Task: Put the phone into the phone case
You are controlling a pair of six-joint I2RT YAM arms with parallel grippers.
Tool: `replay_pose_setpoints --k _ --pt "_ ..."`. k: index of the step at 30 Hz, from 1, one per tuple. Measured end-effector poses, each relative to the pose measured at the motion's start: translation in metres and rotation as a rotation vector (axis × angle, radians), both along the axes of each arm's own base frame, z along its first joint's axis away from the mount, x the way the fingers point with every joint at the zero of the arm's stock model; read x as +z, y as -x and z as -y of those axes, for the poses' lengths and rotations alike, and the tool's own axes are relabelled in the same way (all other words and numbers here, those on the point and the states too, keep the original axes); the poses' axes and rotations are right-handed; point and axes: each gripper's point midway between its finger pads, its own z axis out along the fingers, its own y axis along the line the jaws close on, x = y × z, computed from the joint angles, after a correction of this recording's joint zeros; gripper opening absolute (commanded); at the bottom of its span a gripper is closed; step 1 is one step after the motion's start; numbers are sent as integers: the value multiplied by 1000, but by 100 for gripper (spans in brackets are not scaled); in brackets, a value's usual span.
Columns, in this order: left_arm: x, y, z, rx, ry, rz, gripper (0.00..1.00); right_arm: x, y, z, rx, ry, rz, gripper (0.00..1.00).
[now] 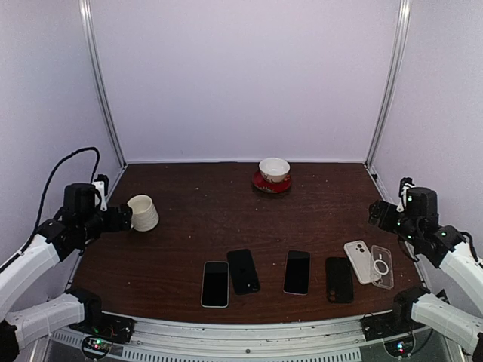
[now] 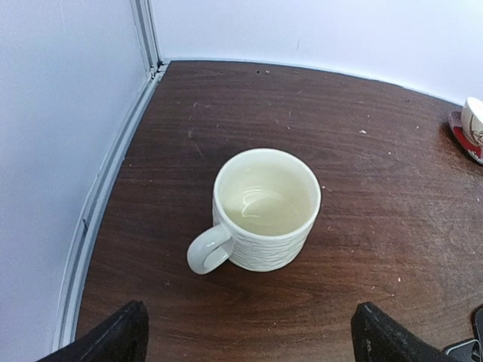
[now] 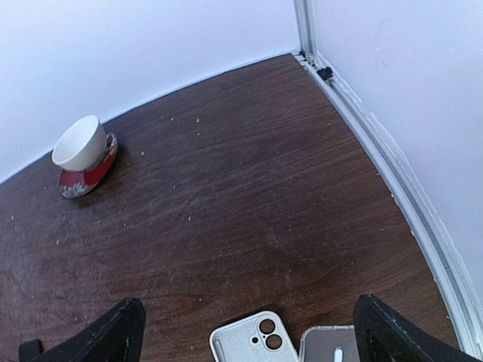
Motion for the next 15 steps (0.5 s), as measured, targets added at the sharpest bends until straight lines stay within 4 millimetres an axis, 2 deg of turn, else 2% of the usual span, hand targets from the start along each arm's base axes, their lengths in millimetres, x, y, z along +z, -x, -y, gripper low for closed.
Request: replay_pose_setpoints --k 3,5,11,13,15 --pt "6 -4 10 -49 19 0 97 8 -1 4 -51 -48 31 100" --pt "13 -8 25 -129 40 -3 98 21 -5 -4 -19 -91 81 100" --pt "40 -19 70 -361 102 -1 97 87 -27 -54 210 -309 311 99" --pt "49 -19 88 -434 79 16 98 101 -38 -71 282 -339 302 100" --pt "60 -16 114 -533 32 42 97 111 -51 -92 342 -315 242 99"
